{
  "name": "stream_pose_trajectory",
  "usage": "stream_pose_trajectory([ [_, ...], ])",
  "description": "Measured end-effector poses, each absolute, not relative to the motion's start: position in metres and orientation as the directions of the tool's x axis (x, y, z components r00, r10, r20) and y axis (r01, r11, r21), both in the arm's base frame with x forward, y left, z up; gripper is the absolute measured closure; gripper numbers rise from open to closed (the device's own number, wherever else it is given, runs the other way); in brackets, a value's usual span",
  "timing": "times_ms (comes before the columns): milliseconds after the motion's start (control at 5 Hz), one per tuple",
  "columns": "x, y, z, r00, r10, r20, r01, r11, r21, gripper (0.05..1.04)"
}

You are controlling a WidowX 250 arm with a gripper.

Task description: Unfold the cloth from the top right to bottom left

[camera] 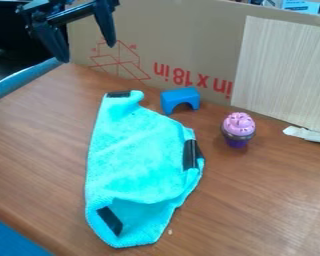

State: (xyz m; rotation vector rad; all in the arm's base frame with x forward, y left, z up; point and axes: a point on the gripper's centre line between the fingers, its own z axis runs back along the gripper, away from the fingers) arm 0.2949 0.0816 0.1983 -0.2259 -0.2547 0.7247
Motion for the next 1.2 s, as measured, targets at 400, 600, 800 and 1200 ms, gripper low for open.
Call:
stream_pose_trajectory([
  [400,0.307,0.051,0.168,0.750,0.621,0.228,-0.605,0.783,-0.144,0.084],
  [600,0.312,0.042,0.153,0.731,0.612,0.301,-0.607,0.785,-0.124,0.084],
  [800,0.319,0.027,0.144,0.727,0.582,0.364,-0.579,0.805,-0.131,0.084],
  [1200,0.326,0.020,0.127,0.727,0.566,0.388,-0.573,0.812,-0.111,0.084],
])
